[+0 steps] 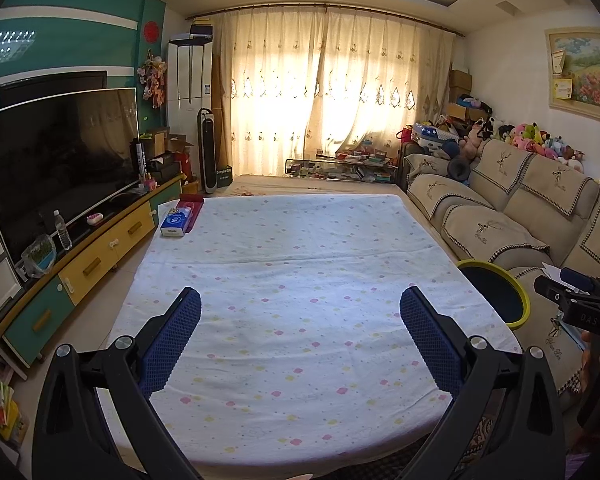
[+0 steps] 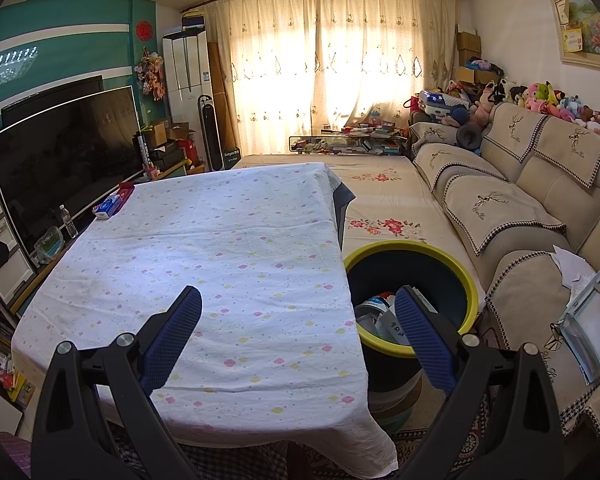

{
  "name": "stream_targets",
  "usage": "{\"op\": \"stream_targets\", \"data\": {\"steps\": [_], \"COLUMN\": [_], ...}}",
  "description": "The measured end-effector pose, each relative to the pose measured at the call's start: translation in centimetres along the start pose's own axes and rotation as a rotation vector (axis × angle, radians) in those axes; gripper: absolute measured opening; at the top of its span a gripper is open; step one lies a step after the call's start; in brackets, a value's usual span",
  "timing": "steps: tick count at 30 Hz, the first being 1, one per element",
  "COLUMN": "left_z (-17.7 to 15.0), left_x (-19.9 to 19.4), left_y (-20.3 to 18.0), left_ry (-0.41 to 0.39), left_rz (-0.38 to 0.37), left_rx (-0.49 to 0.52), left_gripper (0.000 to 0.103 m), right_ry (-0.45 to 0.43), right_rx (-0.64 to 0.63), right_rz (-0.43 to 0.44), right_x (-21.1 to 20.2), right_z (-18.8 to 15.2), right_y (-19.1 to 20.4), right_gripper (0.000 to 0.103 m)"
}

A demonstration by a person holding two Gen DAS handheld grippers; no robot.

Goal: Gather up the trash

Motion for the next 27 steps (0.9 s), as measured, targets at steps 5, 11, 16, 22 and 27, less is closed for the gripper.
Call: {"op": "stream_targets", "data": {"steps": [5, 11, 16, 22, 27], "left_z": [0.01, 0.13, 0.04, -0.35, -0.51], "left_x": [0.02, -0.08, 0.05, 0.42, 0.67], "left_y": [0.00, 0.06, 0.04, -0.02, 0.03], "left_ry": [0.001, 0.001, 0.000, 0.001, 0.005], "left_rz": [0.000, -0.001, -0.001, 0.002, 0.000], "left_rx": [0.000, 0.000, -0.001, 0.001, 0.006], "left_gripper": [0.098, 0.098, 0.098, 0.098, 0.098], "right_ry": [0.000, 0.001, 0.002, 0.002, 0.007], "right_rx": [0.000, 0.000, 0.001, 0.002, 0.003], "right_rz": [0.000, 0.000, 0.000, 0.001, 0.003], "right_x": [0.01, 0.00, -0.05, -0.06, -0.04], "right_z": [0.00, -0.02, -0.01, 0.01, -0.11], "right_y": [-0.01, -0.02, -0.04, -0.03, 0.12], "right_gripper": [0.092, 0.092, 0.092, 0.092, 0.092]}}
Point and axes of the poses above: each gripper's, at about its wrist camera, not at the fingertips, and x roughly the way its jaws point, y to its left, z to its top, the point moved 9 cm from there along x, roughly the way its jaws point, and after that the axes turned 9 degrees about -x, right-handed, at the moved point
